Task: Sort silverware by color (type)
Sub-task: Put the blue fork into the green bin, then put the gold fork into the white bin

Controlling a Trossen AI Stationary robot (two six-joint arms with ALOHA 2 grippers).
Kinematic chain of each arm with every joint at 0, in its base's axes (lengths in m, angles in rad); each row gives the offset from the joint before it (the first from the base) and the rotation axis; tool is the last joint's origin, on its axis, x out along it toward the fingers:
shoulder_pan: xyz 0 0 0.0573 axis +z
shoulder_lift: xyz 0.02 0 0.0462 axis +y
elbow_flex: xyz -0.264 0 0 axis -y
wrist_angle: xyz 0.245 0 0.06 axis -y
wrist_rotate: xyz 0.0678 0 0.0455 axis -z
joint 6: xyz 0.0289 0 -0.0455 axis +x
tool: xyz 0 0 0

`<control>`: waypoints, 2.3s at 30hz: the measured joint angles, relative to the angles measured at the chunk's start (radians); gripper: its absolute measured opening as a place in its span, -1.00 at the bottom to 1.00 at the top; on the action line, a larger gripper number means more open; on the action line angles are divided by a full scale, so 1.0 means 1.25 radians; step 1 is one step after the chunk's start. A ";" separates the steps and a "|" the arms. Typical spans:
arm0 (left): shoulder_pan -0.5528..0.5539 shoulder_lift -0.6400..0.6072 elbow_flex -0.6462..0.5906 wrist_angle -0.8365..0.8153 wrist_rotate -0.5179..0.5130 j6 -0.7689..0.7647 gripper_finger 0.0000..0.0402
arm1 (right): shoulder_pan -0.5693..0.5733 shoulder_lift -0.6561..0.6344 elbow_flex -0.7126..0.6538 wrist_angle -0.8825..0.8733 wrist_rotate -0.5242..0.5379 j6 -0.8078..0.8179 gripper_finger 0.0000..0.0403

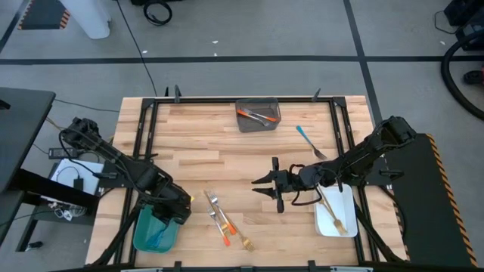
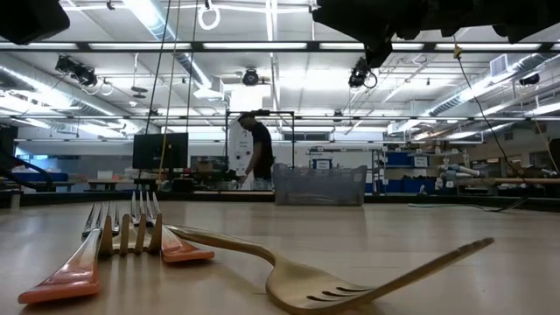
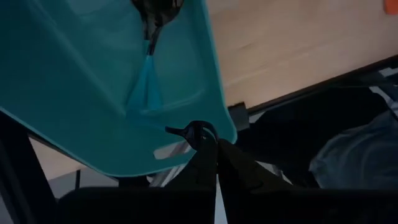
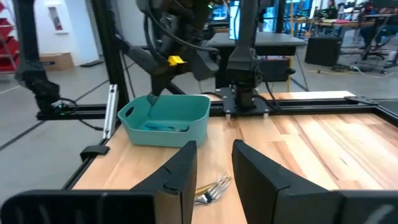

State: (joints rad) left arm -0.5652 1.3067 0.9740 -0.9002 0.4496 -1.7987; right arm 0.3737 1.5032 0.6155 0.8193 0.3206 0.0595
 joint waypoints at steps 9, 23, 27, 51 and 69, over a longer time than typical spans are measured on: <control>0.005 0.001 -0.030 -0.015 -0.010 0.003 -0.93 | 0.001 0.000 0.000 -0.005 -0.013 -0.003 -0.46; 0.010 0.001 -0.041 -0.021 -0.058 0.039 -0.36 | 0.004 0.000 0.000 -0.004 -0.030 -0.003 -0.46; 0.010 0.001 -0.024 -0.019 -0.058 0.067 -0.24 | 0.004 0.000 0.000 -0.005 -0.030 -0.003 -0.46; 0.020 0.048 0.086 0.165 -0.496 0.989 -0.29 | -0.013 0.000 0.000 -0.086 -0.019 0.002 -0.46; 0.161 0.302 0.084 0.329 -0.495 1.438 -0.29 | 0.010 0.000 0.059 -0.476 0.152 0.331 -0.49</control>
State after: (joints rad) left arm -0.3638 1.6836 1.0794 -0.4885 -0.1697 -0.0007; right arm 0.3860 1.5036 0.6891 0.2247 0.5108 0.4735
